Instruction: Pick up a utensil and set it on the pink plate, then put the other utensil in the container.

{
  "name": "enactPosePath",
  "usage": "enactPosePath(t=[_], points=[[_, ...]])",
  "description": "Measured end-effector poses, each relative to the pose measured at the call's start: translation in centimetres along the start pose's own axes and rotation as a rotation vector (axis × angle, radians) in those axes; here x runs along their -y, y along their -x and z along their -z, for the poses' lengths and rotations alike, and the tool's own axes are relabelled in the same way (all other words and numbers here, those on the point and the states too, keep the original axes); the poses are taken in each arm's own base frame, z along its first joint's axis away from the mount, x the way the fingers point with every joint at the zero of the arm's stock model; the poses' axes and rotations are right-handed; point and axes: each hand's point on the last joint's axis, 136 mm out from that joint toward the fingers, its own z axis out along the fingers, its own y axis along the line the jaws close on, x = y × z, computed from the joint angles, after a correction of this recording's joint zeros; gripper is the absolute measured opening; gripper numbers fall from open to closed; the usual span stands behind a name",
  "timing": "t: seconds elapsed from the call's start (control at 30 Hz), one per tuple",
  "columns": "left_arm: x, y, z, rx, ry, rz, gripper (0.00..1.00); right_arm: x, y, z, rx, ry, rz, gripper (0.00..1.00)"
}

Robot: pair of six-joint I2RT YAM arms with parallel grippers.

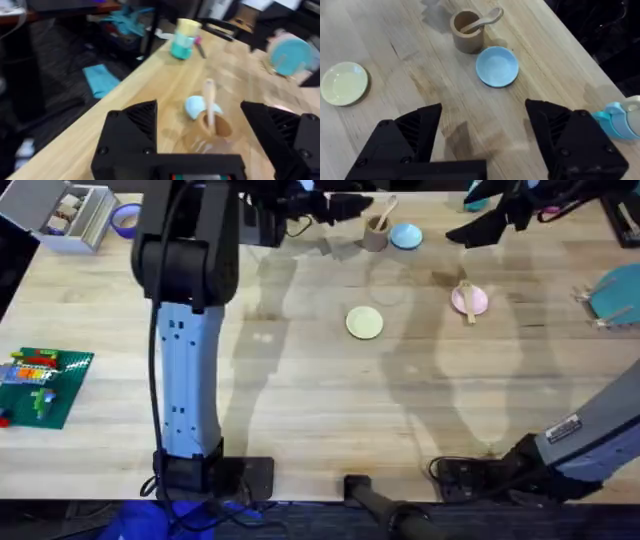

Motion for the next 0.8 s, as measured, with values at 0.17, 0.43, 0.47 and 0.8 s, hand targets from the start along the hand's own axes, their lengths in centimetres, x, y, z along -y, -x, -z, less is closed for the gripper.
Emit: enactPosePath(t=[0.17,0.43,0.47,0.8], points=[[-2.3,0.7,1.8,-0.048,0.149,0.125,0.992,0.6,-0.9,0.0,-0.053,-0.036,-0.065,0.996],[-1.7,5.2,4.5,-0.151,0.383,0.138,0.992,1.3,-2.2,0.4,-0.132,-0.095,-0.28,0.996],[-1.5,5.9,5.0,-0.158,0.412,0.134,0.992,1.4,-2.4,0.6,-0.146,-0.103,-0.318,0.996],[1.4,8.5,10.0,-0.309,0.718,0.184,0.992,0.8,-1.1,3.7,-0.207,-0.163,-0.538,0.996]])
